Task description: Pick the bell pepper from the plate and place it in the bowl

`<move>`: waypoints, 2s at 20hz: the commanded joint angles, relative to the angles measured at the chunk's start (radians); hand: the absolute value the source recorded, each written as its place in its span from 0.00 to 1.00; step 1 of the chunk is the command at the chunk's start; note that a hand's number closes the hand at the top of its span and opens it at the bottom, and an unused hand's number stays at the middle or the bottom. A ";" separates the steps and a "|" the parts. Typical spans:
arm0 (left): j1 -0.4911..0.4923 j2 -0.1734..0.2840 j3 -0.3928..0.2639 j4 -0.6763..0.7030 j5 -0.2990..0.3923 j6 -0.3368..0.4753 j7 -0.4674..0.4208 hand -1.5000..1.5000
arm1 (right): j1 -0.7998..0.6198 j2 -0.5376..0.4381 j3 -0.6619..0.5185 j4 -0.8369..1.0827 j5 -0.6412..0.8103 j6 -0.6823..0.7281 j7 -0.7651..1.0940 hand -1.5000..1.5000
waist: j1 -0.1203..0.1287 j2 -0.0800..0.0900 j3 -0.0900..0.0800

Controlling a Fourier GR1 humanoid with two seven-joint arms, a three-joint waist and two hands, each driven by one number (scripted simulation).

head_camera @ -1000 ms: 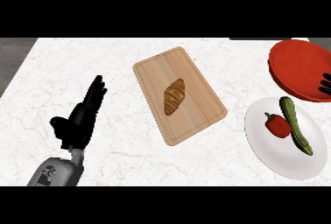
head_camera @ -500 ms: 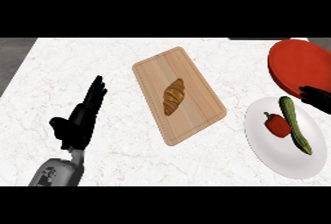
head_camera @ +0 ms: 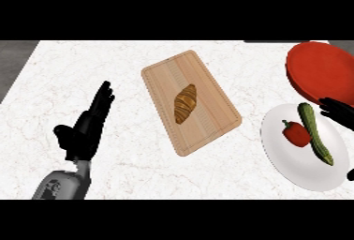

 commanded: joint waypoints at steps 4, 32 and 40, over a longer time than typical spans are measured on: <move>0.040 0.007 0.014 -0.036 -0.002 -0.025 0.001 0.50 | -0.008 0.018 -0.037 0.038 -0.077 0.147 -0.048 0.00 | 0.004 0.000 0.000; 0.020 -0.046 0.088 0.002 -0.054 -0.106 -0.030 0.50 | -0.029 0.204 0.063 0.193 0.304 -0.114 -0.226 0.00 | 0.005 0.002 0.000; 0.031 -0.088 0.060 -0.013 -0.091 -0.074 -0.023 0.50 | -0.026 0.186 0.134 0.144 0.345 -0.074 -0.329 1.00 | 0.007 0.001 0.000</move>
